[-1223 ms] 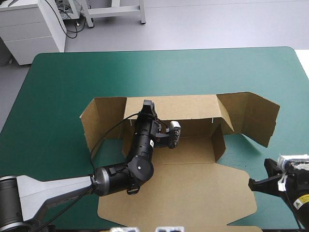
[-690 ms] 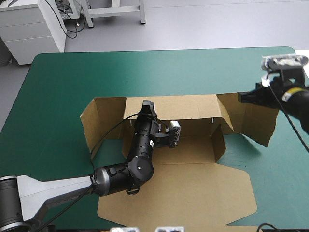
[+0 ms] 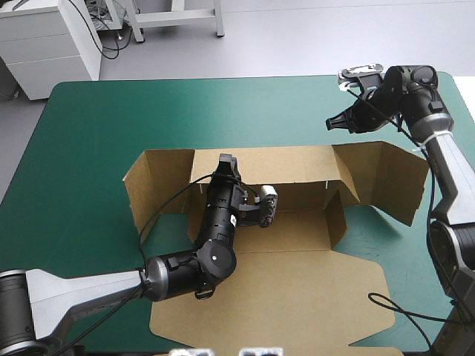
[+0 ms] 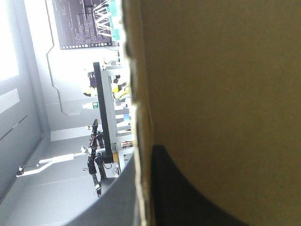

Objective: Fold the box

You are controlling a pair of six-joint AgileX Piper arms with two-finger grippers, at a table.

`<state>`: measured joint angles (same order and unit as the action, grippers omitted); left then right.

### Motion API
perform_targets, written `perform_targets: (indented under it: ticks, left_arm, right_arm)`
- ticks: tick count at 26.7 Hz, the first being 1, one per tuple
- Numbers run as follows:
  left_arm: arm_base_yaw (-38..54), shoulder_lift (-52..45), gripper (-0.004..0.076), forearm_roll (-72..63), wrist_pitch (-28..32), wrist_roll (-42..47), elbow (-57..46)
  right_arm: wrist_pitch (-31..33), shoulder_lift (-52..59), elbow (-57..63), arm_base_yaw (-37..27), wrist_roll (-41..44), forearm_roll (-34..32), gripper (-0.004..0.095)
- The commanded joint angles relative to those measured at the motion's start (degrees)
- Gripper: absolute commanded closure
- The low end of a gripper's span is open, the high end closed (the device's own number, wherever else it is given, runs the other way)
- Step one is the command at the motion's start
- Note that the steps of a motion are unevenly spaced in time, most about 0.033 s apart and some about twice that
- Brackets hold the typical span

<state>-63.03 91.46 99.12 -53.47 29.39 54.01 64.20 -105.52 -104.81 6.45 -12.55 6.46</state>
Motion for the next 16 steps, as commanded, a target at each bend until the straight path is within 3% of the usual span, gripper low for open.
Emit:
perform_targets:
  ticks: [1, 3, 8, 13, 16]
  left_arm:
    - [-0.3, -2.2, 0.0731, 5.8, -3.3, 0.9, 0.8]
    - [-0.3, -2.2, 0.0731, 5.8, -4.3, 0.9, 0.8]
    - [-0.6, -2.2, 0.0731, 4.9, -6.8, 0.9, 0.8]
    - [-3.6, -2.2, 0.0731, 3.0, -6.3, 0.9, 0.8]
    - [-5.0, -2.2, 0.0731, 3.0, -6.1, 0.9, 0.8]
  right_arm:
    - [4.1, 4.9, -1.9, -0.5, -2.7, 1.3, 0.0927]
    - [7.4, 5.9, -1.8, -0.5, -3.9, 1.3, 0.0927]
    - [7.3, 9.6, 1.1, -2.5, -4.1, 1.7, 0.0927]
    - [7.3, 12.2, 3.8, -6.4, -6.7, 10.0, 0.0927]
    - [7.3, 12.3, 5.8, -6.7, -7.1, 10.9, 0.0927]
